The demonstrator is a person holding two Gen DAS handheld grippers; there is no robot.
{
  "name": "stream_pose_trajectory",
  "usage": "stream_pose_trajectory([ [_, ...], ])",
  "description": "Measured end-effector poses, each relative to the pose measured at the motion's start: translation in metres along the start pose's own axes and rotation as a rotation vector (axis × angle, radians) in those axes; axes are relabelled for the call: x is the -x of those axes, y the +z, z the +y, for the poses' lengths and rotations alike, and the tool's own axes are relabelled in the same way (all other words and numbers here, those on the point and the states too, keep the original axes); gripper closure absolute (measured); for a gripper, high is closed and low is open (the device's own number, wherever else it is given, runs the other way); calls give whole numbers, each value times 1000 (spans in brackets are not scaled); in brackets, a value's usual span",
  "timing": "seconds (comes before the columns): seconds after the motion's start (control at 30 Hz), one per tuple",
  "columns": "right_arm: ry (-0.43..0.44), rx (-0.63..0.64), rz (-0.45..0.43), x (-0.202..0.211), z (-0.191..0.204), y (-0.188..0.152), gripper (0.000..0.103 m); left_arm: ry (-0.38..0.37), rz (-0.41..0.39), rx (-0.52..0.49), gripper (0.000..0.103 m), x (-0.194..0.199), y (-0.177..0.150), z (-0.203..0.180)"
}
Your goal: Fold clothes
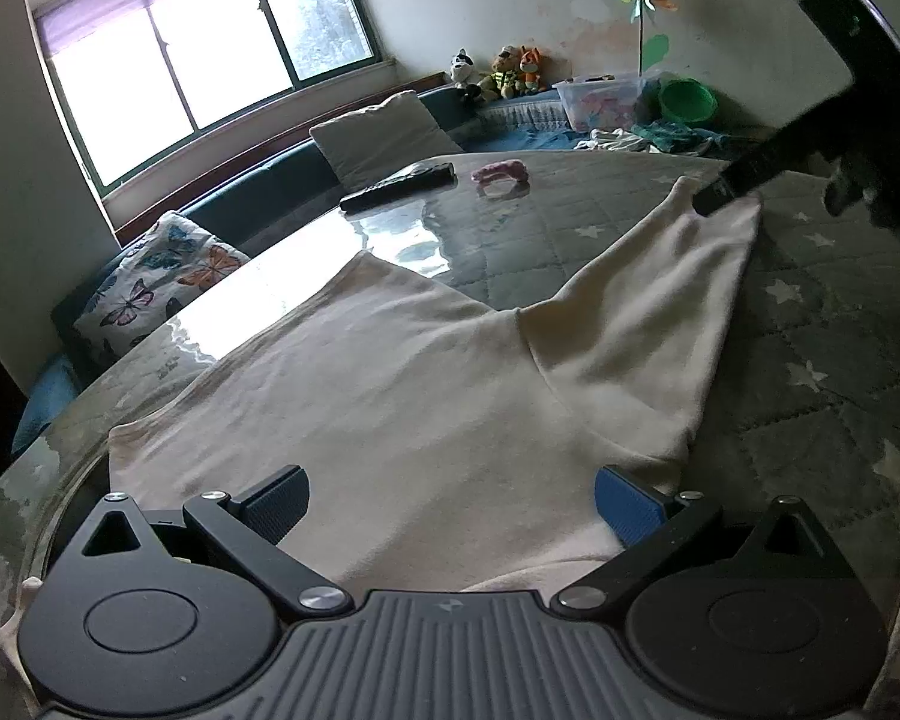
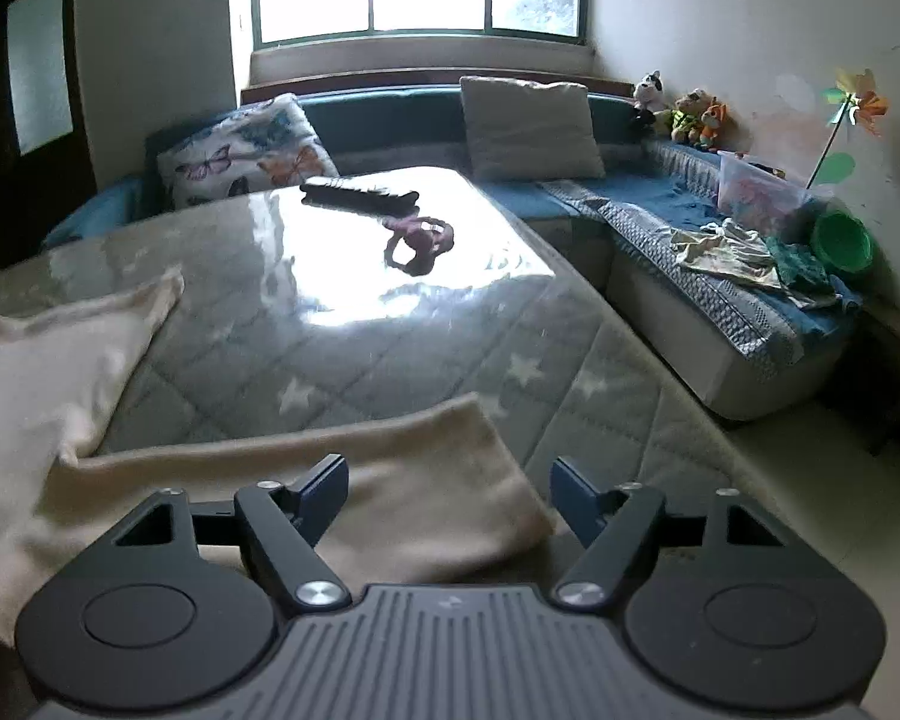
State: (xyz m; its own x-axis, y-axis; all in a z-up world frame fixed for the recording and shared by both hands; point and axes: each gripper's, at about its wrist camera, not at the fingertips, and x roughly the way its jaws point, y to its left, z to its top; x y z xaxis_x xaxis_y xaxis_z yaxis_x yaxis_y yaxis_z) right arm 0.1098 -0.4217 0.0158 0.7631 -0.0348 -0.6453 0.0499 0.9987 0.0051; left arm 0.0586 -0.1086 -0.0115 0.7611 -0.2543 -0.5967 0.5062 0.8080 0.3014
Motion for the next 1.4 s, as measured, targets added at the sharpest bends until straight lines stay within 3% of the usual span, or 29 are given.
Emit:
stream_pose_trajectory([
  [0.13,3,-27,22,-5,-5,-2,55,10,3,4,0,0,0,1],
  [0.2,1,-26,25,-8,-6,-1,72,11,5,6,0,-1,1,1],
  [0.23,-3,-19,24,-9,-6,0,88,10,5,3,0,-1,1,0],
  [0.27,-9,-12,21,-9,-6,2,98,9,6,1,0,-1,1,0],
  [0.5,-47,41,-26,-18,-5,22,99,6,4,-12,0,-1,1,-2],
  [0.73,-50,43,-4,-37,-3,19,97,10,1,-5,0,2,3,-1],
  [0.8,-52,35,-11,-36,-4,17,92,15,0,-1,0,1,3,-1],
  [0.87,-44,2,-11,-34,-10,17,76,20,-1,3,0,1,4,0],
  [0.9,-43,-15,-11,-32,-12,17,73,21,-4,10,0,2,4,1],
  [1.27,-14,-133,-6,-18,-24,4,73,35,-14,28,0,4,8,5],
  [1.4,-14,-105,-27,-9,-17,8,65,64,-12,50,0,7,4,13],
])
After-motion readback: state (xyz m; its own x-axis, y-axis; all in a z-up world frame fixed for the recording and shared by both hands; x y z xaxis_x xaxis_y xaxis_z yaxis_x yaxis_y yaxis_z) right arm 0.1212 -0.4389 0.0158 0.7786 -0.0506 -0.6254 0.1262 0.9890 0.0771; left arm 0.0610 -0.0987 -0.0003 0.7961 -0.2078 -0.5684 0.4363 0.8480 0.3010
